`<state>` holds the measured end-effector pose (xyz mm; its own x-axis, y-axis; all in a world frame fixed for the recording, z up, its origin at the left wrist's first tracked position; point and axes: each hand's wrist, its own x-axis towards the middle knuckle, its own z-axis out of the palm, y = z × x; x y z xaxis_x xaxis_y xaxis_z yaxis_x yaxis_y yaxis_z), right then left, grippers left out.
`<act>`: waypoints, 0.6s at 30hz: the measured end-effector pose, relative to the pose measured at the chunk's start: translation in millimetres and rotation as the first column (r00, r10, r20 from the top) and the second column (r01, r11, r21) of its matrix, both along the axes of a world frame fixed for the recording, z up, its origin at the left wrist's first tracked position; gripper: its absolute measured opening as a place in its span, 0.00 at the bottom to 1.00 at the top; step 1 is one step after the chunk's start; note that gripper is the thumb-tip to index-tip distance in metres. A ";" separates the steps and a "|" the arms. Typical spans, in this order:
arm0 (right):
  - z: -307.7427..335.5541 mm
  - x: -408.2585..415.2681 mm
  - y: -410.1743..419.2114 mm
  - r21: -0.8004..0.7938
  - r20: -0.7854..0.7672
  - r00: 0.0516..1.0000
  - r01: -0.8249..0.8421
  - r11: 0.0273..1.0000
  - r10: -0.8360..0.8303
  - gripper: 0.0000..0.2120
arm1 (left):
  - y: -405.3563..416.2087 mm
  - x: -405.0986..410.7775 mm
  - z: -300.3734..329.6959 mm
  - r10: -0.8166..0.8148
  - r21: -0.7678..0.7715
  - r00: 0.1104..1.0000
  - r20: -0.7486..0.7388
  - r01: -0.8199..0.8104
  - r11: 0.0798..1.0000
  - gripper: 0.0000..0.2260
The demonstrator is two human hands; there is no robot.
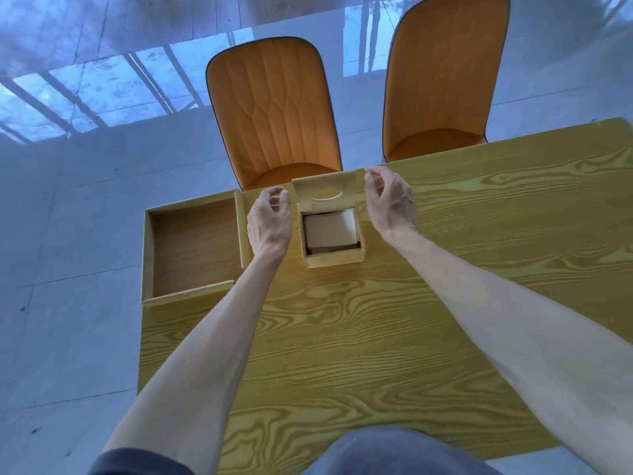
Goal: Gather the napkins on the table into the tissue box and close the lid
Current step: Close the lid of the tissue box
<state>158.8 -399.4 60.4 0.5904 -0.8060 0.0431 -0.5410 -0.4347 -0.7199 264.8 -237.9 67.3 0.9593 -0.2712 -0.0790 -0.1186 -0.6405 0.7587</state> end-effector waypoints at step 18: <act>30.9 4.7 3.7 0.281 0.031 1.000 -0.013 0.960 0.004 0.16 | -3.1 -5.7 18.8 0.015 -0.131 0.986 -0.168 -0.037 0.991 0.19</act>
